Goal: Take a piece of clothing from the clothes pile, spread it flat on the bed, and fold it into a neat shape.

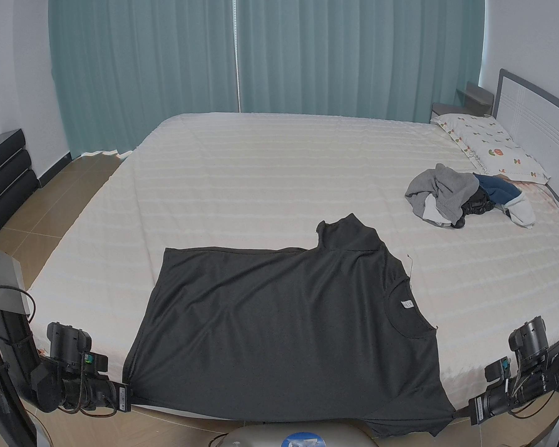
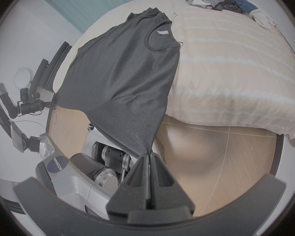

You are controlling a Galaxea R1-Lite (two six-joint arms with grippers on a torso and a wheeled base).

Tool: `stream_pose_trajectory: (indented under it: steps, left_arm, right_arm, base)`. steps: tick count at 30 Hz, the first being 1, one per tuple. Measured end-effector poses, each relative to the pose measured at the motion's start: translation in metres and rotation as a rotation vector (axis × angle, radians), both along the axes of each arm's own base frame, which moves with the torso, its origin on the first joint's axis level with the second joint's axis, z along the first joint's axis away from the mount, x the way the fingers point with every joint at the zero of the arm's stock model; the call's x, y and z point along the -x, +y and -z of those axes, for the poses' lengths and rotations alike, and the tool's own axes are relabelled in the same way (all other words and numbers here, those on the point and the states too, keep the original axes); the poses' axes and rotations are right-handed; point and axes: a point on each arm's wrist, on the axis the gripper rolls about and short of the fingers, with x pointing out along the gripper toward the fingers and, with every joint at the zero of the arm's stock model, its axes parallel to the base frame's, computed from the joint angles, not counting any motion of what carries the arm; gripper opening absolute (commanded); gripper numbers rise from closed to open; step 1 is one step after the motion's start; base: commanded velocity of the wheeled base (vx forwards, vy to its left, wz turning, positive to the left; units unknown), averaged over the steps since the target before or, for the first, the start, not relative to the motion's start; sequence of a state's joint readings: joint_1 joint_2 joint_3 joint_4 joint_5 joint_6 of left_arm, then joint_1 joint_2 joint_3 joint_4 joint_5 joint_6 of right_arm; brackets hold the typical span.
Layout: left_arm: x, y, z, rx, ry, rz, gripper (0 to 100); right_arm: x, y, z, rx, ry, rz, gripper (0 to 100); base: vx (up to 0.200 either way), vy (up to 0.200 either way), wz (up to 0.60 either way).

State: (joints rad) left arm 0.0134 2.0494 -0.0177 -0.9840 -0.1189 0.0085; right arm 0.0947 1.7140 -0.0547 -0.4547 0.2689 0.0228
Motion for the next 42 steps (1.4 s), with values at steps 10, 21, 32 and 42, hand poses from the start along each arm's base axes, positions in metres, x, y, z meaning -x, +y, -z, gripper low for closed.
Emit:
stream_pose_trajectory:
  steps: [10,21,32,42]
  left_arm:
    - [-0.016,0.0,-0.012,0.106,-0.108,-0.16,0]
    - [-0.061,0.001,-0.037,0.314,-0.289,-0.376,0]
    - [-0.082,0.001,-0.043,0.409,-0.331,-0.433,0]
    - [-0.075,0.0,-0.052,0.404,-0.355,-0.412,0]
  right_arm:
    - [-0.02,0.002,-0.019,-0.05,-0.091,0.068,0]
    - [-0.067,0.008,-0.047,-0.249,-0.322,0.307,0]
    - [-0.095,0.009,-0.042,-0.293,-0.386,0.344,0]
    - [-0.096,0.006,-0.051,-0.315,-0.458,0.35,0]
  base:
    - [0.0,0.0,0.0]
    - [0.0,0.0,0.0]
    - [0.0,0.0,0.0]
    - [0.0,0.0,0.0]
